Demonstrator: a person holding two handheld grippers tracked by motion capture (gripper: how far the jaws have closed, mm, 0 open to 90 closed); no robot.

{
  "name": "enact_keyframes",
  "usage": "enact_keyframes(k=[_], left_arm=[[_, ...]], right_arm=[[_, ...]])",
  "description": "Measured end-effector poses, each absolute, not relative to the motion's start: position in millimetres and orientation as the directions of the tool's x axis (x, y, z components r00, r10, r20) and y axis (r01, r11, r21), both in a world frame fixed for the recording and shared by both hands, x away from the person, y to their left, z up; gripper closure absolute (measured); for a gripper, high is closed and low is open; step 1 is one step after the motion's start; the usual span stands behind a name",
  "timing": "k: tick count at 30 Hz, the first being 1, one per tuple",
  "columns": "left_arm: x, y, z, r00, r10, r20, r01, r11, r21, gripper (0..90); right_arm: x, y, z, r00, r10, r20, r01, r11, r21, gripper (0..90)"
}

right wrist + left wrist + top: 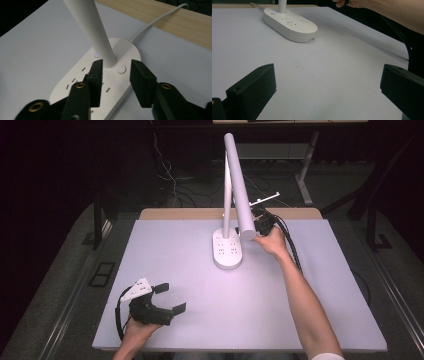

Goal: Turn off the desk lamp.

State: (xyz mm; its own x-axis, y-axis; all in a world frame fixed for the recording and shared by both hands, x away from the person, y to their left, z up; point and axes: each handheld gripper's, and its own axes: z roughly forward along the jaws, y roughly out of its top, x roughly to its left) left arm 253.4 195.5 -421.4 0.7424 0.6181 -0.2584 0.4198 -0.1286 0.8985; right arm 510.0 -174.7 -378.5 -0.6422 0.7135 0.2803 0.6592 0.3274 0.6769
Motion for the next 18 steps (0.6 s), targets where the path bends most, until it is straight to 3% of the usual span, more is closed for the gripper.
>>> enact_keyframes(k=[4, 7, 18], left_arm=[[253.7, 195.5, -421.4, 0.743, 0.617, -0.259, 0.419, -0.127, 0.899, 0.0], [253.8, 195.5, -421.2, 0.742, 0.617, -0.261, 0.420, -0.125, 0.899, 0.0], [254.5, 193.1, -421.3, 0.752, 0.609, -0.252, 0.413, -0.138, 0.900, 0.0]], right_arm=[[514.2, -177.3, -384.6, -0.631, 0.711, 0.309, 0.669, 0.299, 0.680, 72.5], [520.1, -182.0, -393.4, -0.614, 0.693, 0.378, 0.686, 0.234, 0.689, 86.3], [528.9, -173.9, -414.0, -0.574, 0.712, 0.405, 0.712, 0.188, 0.677, 90.0]])
